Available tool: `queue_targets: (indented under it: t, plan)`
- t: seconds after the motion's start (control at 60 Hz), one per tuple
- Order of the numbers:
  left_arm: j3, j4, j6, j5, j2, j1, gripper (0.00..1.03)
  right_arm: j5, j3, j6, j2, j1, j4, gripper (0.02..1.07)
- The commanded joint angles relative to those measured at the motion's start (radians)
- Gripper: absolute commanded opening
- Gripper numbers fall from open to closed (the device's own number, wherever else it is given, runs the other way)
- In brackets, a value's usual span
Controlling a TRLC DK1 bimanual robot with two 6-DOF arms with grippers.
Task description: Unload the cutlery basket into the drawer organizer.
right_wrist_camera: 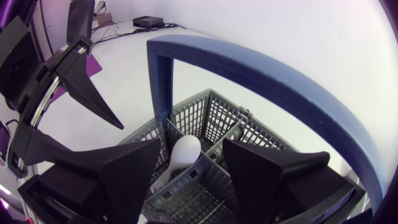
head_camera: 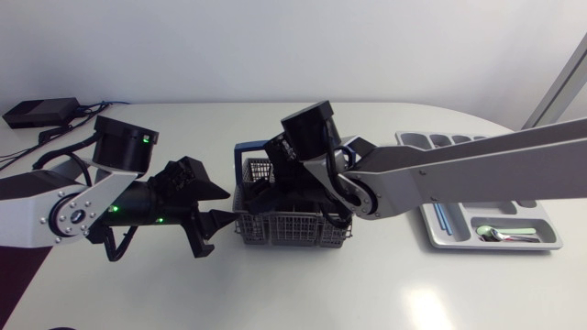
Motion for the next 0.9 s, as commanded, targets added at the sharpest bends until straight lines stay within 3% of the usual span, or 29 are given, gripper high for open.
queue_targets:
  t: [0.0,0.267,0.617,0.883]
  plan:
    - [-0.025,0.010,0.015,0.015,0.001,0.007,0.60,0.034,0.026,0.018,0.043,0.010,0.018,0.75]
    - [-0.026,0.012,0.015,0.015,0.004,0.007,0.60,0.065,0.042,0.007,0.096,0.014,0.018,0.75]
    - [-0.031,0.029,0.014,0.015,0.020,-0.004,0.60,-0.110,0.019,-0.001,0.065,0.022,0.019,0.74]
    - [-0.032,0.047,0.012,0.015,0.052,-0.005,0.60,-0.090,-0.004,-0.010,0.019,0.057,0.019,0.74]
